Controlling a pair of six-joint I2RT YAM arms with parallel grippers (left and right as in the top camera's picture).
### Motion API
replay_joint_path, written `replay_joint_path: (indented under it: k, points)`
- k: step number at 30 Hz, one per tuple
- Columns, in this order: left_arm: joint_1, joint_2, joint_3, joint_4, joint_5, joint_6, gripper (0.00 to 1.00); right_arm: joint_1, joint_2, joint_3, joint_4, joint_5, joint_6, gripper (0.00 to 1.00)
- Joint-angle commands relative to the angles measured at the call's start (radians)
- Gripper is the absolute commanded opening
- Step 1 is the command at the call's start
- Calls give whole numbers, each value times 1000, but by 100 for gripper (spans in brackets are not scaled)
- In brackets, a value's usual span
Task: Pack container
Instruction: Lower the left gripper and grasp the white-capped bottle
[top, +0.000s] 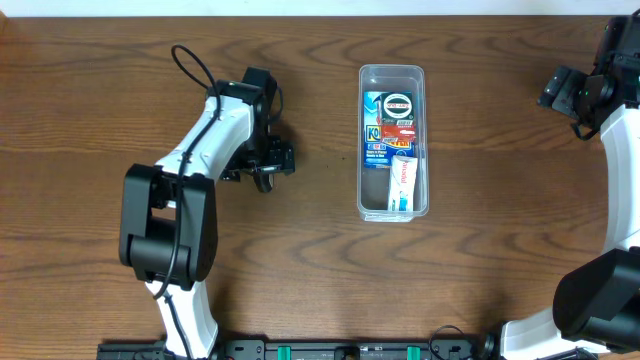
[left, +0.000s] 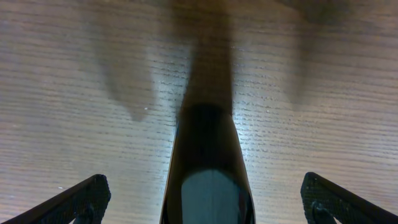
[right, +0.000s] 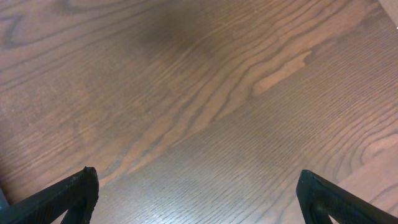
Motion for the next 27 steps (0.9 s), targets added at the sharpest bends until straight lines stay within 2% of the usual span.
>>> replay_joint_path:
  k: [1, 5, 11, 18, 24, 27]
  points:
    - [3, 5, -6, 4, -9, 10, 99, -4, 9, 0, -2, 11, -13, 99]
    - [3, 5, -6, 5, -9, 10, 100, -4, 9, 0, -2, 10, -12, 99]
    - [3, 5, -6, 7, -9, 10, 88, -4, 9, 0, -2, 11, -13, 99]
    - [3, 5, -6, 8, -18, 10, 69, -4, 9, 0, -2, 10, -12, 99]
    - [3, 5, -6, 2, -34, 10, 59, -4, 9, 0, -2, 11, -12, 99]
    - [3, 5, -6, -8, -34, 10, 59, -4, 9, 0, -2, 11, -12, 99]
